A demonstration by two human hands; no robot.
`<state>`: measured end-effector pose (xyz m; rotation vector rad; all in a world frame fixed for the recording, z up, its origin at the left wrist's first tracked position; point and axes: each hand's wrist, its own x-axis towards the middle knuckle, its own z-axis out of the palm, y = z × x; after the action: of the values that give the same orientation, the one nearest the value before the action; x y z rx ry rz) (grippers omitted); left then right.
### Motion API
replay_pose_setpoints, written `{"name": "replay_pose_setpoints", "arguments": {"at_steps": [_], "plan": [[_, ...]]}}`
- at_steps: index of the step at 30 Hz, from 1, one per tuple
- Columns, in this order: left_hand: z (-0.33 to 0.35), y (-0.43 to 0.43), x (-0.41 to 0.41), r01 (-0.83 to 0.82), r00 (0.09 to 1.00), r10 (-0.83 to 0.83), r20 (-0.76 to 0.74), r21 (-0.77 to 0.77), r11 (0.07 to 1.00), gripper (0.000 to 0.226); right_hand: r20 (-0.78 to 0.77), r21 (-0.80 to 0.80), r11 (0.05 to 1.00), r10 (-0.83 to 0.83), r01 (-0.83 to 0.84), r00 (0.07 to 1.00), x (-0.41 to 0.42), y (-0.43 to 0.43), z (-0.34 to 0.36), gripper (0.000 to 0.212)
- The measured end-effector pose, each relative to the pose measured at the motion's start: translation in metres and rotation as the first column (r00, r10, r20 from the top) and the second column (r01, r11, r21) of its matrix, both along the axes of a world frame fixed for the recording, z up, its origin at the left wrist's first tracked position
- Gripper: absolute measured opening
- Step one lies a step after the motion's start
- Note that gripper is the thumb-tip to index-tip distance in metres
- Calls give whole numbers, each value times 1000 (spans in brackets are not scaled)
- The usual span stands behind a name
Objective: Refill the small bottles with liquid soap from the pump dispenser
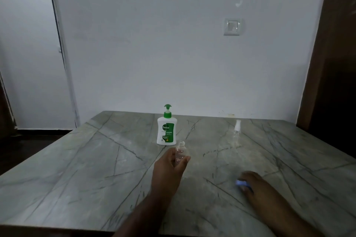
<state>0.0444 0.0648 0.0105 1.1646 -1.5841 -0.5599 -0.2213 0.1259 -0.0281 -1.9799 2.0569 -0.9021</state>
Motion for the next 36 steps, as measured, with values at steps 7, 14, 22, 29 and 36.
{"name": "replay_pose_setpoints", "arguments": {"at_steps": [7, 14, 22, 29, 36], "plan": [[-3, -5, 0, -29, 1000, 29, -11, -24, 999, 16, -96, -29, 992, 123, -126, 988, 58, -122, 25, 18], [-6, -9, -1, -35, 999, 35, -1, -22, 999, 18, -167, -27, 997, 65, -70, 984, 69, -185, 24, 25], [-6, -8, -3, -23, 999, 24, 26, -17, 1000, 22, -258, -35, 998, 34, -44, 966, 65, -186, 18, 44], [-4, -7, -4, -35, 999, 34, 33, 7, 999, 23, -222, -8, 1000, 7, -9, 975, 68, -185, 19, 46], [-2, -3, -3, -31, 999, 30, 25, 18, 999, 17, -177, -62, 998, -13, 2, 984, 71, -182, 20, 60]]}}
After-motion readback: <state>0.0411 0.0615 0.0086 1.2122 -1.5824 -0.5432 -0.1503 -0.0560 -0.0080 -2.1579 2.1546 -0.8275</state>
